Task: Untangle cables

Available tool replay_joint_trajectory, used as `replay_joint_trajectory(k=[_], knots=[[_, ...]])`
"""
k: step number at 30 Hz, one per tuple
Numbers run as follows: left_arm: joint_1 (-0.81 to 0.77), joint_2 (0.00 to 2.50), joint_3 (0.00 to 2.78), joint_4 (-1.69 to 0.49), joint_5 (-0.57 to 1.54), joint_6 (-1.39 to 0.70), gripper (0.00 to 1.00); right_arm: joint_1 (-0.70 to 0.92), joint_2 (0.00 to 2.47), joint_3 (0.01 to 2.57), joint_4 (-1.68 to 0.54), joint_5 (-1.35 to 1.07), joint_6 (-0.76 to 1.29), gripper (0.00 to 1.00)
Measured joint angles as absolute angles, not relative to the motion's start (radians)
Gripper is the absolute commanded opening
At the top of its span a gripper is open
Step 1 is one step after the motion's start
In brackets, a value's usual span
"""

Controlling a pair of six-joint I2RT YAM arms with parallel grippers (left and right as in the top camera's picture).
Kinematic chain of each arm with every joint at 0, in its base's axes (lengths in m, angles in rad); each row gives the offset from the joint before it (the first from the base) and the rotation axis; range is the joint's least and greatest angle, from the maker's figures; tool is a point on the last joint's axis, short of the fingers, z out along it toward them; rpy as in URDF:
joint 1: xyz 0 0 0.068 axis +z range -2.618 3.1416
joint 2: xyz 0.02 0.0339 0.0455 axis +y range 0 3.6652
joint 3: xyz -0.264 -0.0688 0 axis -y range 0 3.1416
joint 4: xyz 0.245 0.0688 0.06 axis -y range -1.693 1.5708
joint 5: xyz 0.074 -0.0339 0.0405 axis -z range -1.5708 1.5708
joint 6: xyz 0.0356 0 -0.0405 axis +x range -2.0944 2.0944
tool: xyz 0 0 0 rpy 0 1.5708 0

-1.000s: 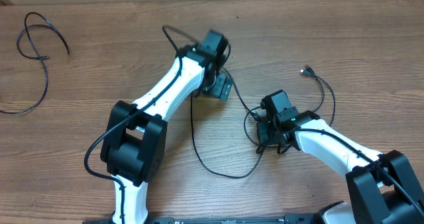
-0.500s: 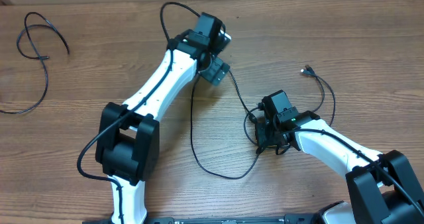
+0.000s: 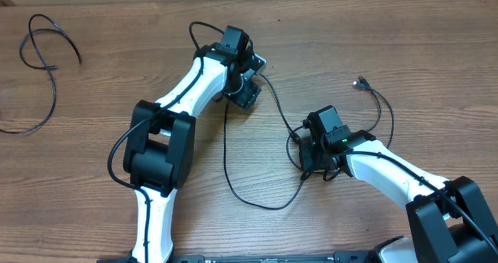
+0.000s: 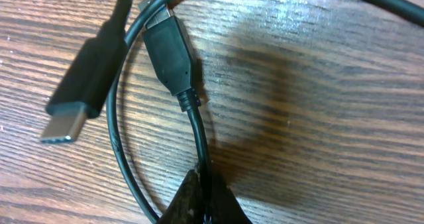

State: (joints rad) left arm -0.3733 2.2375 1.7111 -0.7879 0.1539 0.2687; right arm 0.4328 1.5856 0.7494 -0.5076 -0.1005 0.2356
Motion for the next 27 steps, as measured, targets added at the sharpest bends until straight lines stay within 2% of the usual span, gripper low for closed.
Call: replay_joint_trajectory(k=[1,10,18,24,27], knots=[[-0.374,2.242,1.711,-0.788,0.154,0.271,0.04,0.433,1.586,0.749,-0.506,-0.101,0.235,0.04],[-0.370,2.248,1.712,-0.863,0.131,0.268,0.04,0.423,1.586,0.775,-0.577,-0.205,0.266,0.04],[-0.325,2.176,1.712,-0.891,0.131,0.104,0.04,0.406,1.500,1.047,-0.813,-0.337,0.285,0.04],[-0.261,2.089,1.714,-0.896,0.236,0.001,0.05,0.406,1.404,1.151,-0.707,-0.416,0.288,0.04],[-0.233,2.079,1.718,-0.920,0.355,-0.020,0.05,0.410,1.411,1.150,-0.632,-0.442,0.300,0.04]])
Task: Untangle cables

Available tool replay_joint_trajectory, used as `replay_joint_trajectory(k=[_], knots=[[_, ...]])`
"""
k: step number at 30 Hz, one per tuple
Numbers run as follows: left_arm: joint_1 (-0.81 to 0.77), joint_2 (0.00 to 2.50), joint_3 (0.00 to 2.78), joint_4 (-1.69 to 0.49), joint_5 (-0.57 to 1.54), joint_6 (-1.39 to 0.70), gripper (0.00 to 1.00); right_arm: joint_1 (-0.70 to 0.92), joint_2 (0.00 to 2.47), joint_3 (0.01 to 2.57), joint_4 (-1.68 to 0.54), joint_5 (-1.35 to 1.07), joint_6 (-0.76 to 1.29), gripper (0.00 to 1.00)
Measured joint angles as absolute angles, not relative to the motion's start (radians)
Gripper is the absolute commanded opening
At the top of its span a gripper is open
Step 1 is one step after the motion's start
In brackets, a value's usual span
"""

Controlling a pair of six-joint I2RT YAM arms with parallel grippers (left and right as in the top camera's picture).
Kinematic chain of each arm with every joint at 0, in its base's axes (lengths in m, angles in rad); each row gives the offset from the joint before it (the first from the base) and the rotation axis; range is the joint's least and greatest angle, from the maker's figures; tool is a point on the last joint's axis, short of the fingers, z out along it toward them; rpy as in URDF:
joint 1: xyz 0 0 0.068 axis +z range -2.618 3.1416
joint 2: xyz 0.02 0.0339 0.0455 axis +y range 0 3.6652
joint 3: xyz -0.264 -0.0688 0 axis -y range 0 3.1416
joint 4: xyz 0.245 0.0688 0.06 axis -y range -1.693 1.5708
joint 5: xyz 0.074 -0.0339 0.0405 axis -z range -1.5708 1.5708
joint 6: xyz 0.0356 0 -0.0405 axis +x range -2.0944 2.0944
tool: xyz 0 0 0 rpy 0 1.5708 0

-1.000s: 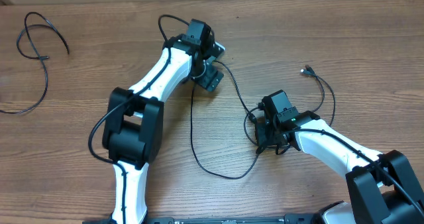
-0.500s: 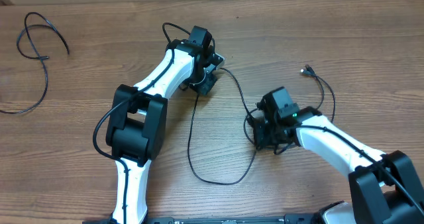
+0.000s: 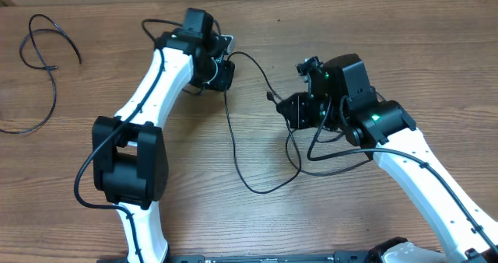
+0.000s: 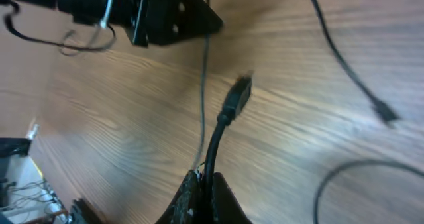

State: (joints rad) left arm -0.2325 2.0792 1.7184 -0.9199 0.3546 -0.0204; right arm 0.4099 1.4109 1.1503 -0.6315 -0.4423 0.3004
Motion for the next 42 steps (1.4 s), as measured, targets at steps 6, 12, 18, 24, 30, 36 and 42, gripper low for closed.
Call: replay_joint_trajectory(k=[6,12,18,24,30,36,42], knots=[[-0.225,2.079,1.719,-0.999,0.508,0.013,0.05,0.422,1.510,1.150,-0.401,-0.437,0.414,0.04],[-0.228,2.079,1.720,-1.055,0.596,0.069,0.05,0.422,1.629,1.150,-0.245,-0.383,0.558,0.04],[-0.215,2.079,1.719,-1.054,0.632,0.070,0.05,0.423,1.717,1.150,-0.154,-0.309,0.652,0.04],[-0.146,2.079,1.720,-0.995,0.653,0.032,0.04,0.466,1.837,1.150,0.030,-0.344,0.762,0.04],[0.022,2.079,1.734,-0.978,0.659,0.012,0.04,0.638,1.872,1.150,0.120,-0.321,0.792,0.04],[0.120,2.079,1.743,-1.063,0.659,-0.001,0.04,0.699,1.872,1.150,-0.017,-0.223,0.756,0.91],[0.057,2.079,1.744,-1.136,0.658,0.032,0.04,0.532,1.826,1.150,-0.164,-0.223,0.737,1.00]])
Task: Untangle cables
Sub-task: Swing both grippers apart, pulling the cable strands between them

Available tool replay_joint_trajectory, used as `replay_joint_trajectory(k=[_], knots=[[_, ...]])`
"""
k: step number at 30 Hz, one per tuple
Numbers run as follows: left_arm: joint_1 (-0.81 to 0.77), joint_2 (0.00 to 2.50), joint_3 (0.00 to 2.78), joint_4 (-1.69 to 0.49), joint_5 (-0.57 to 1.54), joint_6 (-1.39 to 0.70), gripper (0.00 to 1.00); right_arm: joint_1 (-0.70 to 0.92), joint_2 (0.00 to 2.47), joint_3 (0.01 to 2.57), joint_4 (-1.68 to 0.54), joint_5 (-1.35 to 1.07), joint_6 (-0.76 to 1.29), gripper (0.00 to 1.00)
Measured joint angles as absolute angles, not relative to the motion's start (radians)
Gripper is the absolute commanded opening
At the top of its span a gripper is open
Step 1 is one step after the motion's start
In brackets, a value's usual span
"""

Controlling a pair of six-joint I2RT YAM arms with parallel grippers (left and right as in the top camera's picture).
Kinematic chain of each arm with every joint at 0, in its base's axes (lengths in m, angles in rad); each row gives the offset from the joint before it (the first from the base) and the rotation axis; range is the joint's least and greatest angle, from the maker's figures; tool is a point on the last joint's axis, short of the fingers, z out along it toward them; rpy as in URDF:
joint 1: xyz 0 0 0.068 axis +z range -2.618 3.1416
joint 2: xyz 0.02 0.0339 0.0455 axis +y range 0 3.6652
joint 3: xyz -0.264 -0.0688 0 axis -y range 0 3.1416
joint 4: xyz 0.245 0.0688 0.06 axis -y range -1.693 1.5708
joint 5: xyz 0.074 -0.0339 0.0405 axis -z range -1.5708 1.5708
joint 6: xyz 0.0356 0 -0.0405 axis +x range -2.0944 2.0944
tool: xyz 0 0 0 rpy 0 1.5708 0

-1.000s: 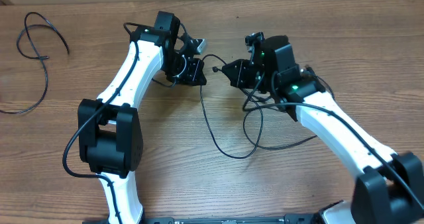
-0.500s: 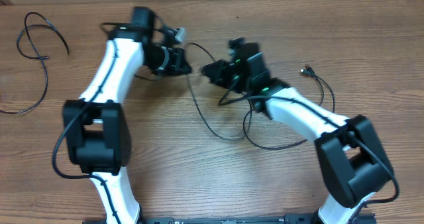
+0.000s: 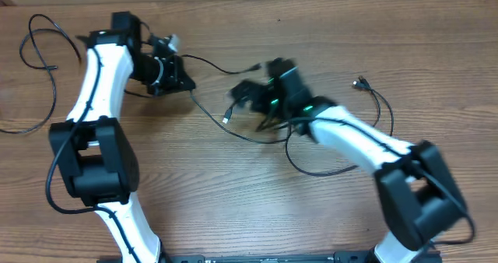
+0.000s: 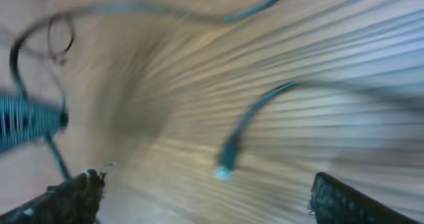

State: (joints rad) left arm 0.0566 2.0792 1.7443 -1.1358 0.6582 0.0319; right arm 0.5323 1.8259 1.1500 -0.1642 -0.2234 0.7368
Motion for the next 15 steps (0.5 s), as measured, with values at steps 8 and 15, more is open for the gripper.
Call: replay_joint_trajectory(k=[8,15], knots=[[-0.200,2.079,1.740,-1.020,0.439,0.196,0.11,0.269,1.515,1.150,-0.558,-0.221,0.639,1.00],[-0.387,2.079,1.679,-0.892,0.227,0.272,0.21,0.129,1.433,1.151,-0.850,-0.218,0.528,1.00]])
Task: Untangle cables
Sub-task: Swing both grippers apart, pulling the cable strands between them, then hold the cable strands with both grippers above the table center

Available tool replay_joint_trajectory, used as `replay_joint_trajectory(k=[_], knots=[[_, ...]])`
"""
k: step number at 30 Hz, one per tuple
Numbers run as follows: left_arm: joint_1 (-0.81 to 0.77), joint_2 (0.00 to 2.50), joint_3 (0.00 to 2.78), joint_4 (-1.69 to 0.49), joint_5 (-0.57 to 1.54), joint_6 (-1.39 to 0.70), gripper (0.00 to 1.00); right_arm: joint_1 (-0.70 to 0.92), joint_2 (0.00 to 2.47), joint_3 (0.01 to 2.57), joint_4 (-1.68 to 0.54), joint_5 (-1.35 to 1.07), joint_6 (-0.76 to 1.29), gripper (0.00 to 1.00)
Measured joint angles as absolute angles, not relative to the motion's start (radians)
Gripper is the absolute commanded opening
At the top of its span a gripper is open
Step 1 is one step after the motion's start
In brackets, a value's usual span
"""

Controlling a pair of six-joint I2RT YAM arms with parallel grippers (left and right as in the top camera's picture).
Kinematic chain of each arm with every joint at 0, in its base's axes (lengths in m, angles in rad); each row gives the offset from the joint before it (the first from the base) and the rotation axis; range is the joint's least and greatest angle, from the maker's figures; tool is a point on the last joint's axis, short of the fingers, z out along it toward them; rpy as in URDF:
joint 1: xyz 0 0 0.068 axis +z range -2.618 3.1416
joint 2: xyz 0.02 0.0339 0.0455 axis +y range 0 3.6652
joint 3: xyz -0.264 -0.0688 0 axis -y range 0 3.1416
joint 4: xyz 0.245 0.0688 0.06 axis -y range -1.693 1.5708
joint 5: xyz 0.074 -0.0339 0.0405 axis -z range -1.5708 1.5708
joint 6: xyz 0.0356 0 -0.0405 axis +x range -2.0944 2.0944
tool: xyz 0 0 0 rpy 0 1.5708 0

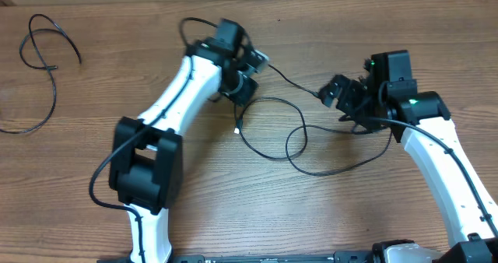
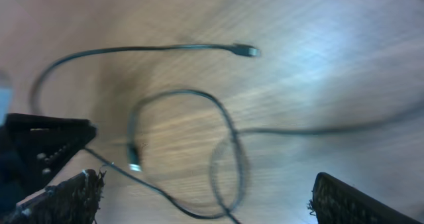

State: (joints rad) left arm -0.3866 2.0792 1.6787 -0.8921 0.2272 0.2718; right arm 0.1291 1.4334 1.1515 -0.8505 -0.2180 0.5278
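A long black cable [image 1: 268,101] lies in loose loops on the wooden table, with one plug end [image 1: 239,128] free at the middle. My left gripper [image 1: 243,75] sits at the upper middle, shut on that cable, which runs from it toward the right. My right gripper [image 1: 337,93] hovers at the right, wide open. In the right wrist view the fingers [image 2: 66,197] stand far apart around nothing, with the cable's loop [image 2: 225,154] and a plug [image 2: 134,164] on the table below. Blur hides fine detail there.
A second thin black cable [image 1: 43,57] lies coiled at the far left of the table [image 1: 93,177]. Another small plug [image 2: 248,50] shows at the top of the right wrist view. The left arm's dark gripper body [image 2: 40,141] fills that view's left edge.
Both grippers stand further right: the left from the far left to the upper middle, the right from mid-table to the right side. The right stays open; the stretched cable now lies slack in loops.
At first my right gripper was shut on the cable just behind a plug, low on the table. Then it held that plug lifted while the left stood further left. Later the right was open and the left held the cable far left; now both are back rightward.
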Motion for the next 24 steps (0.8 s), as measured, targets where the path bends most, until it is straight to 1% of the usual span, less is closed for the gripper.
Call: replay_joint_trajectory(k=[2,3,4,6,9,10,13,15,17,21,24], knots=[[-0.422,2.079,1.655,-0.872,0.188,0.282,0.23,0.118,1.433,1.151,-0.890,-0.204,0.507,1.00],[-0.434,2.079,1.645,-0.862,0.174,0.286,0.26,0.118,1.433,1.151,-0.906,-0.194,0.499,1.00],[-0.443,2.079,1.632,-0.849,0.160,0.291,0.32,0.118,1.433,1.151,-0.918,-0.182,0.492,1.00],[-0.452,2.079,1.607,-0.818,0.141,0.296,0.39,0.118,1.433,1.151,-0.927,-0.168,0.481,1.00],[-0.451,2.079,1.562,-0.752,0.123,0.303,0.56,0.118,1.433,1.151,-0.928,-0.153,0.466,1.00],[-0.451,2.079,1.547,-0.741,0.117,0.302,0.59,0.118,1.433,1.151,-0.927,-0.150,0.463,1.00],[-0.451,2.079,1.516,-0.733,0.114,0.300,0.62,0.118,1.433,1.151,-0.926,-0.147,0.455,1.00],[-0.451,2.079,1.507,-0.732,0.117,0.301,0.67,0.118,1.433,1.151,-0.923,-0.145,0.452,1.00],[-0.451,2.079,1.505,-0.731,0.131,0.303,0.70,0.118,1.433,1.151,-0.915,-0.141,0.450,1.00],[-0.451,2.079,1.505,-0.727,0.176,0.303,0.68,0.118,1.433,1.151,-0.910,-0.141,0.448,1.00],[-0.451,2.079,1.504,-0.721,0.192,0.304,0.62,0.118,1.433,1.151,-0.910,-0.141,0.447,1.00]])
